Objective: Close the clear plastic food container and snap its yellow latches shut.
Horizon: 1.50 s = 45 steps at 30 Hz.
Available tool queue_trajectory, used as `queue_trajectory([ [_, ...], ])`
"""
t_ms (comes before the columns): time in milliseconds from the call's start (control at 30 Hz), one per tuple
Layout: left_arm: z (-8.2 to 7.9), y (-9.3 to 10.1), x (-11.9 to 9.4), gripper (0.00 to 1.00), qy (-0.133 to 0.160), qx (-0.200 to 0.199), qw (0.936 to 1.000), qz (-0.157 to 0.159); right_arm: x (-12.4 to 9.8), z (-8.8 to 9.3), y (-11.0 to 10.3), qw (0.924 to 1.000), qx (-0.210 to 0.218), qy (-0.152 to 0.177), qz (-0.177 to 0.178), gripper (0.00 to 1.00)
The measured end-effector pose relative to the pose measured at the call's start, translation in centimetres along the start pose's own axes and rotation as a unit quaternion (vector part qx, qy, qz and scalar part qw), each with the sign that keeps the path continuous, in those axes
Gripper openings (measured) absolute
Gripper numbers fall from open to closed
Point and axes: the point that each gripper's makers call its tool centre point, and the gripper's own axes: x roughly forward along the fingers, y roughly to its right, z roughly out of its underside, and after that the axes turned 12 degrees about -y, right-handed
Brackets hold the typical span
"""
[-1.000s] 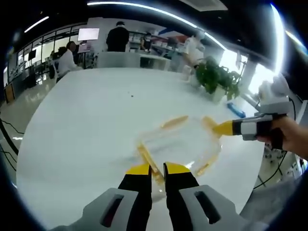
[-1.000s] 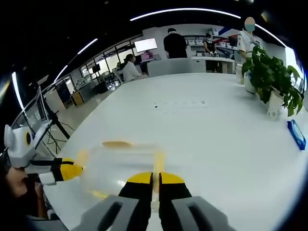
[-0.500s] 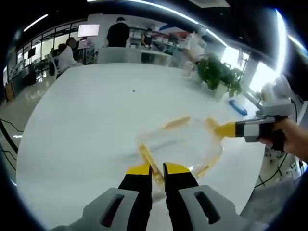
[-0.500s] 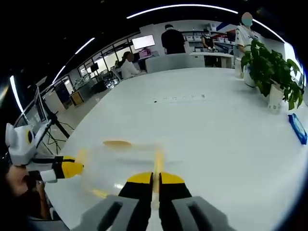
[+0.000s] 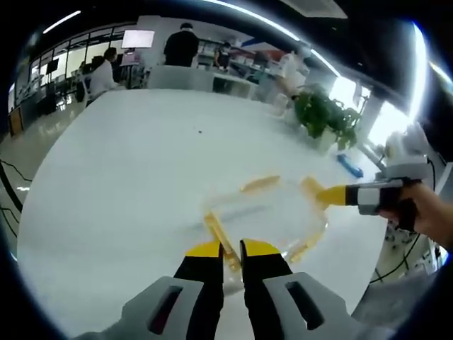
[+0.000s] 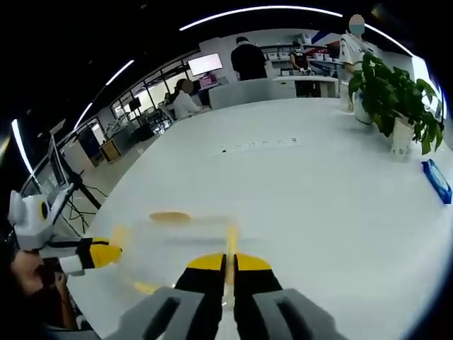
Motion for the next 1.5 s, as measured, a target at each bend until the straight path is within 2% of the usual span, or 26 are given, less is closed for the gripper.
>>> queue_trajectory([
  [200, 0.0, -0.5, -0.5, 0.08, 0.005, 0.009, 0.9999, -0.011, -0.5, 0.0, 1.1, 0.9999, 0.008, 0.007, 0.012, 0.01],
  [367, -0.5, -1.4, -1.1, 0.18, 0.013, 0.013, 0.9997, -0.018, -0.9, -0.3, 1.8, 0.9997, 0.006, 0.014, 0.02, 0.03],
  [567, -1.0, -2.4, -1.5, 0.18, 0.019, 0.006, 0.9993, -0.03, -1.1, -0.3, 2.0, 0.9995, 0.004, 0.016, 0.026, 0.05],
  [867, -0.3, -1.1, -0.8, 0.2, 0.01, 0.004, 0.9999, -0.009, -0.7, -0.3, 0.4, 0.9998, -0.011, 0.012, 0.006, 0.09],
  [1167, 0.2, -0.2, 0.3, 0.24, -0.003, -0.018, 0.9997, 0.016, 0.2, -0.1, -0.4, 0.9994, -0.032, -0.001, -0.011, 0.19],
  [1367, 0.4, -0.1, 0.8, 0.19, -0.005, -0.04, 0.999, 0.02, 1.2, 0.3, -0.7, 0.999, -0.038, -0.015, -0.02, 0.21],
  [1500, 0.4, -0.2, 0.8, 0.19, -0.006, -0.038, 0.9992, 0.013, 1.6, 0.7, -0.7, 0.9987, -0.043, -0.021, -0.021, 0.24],
])
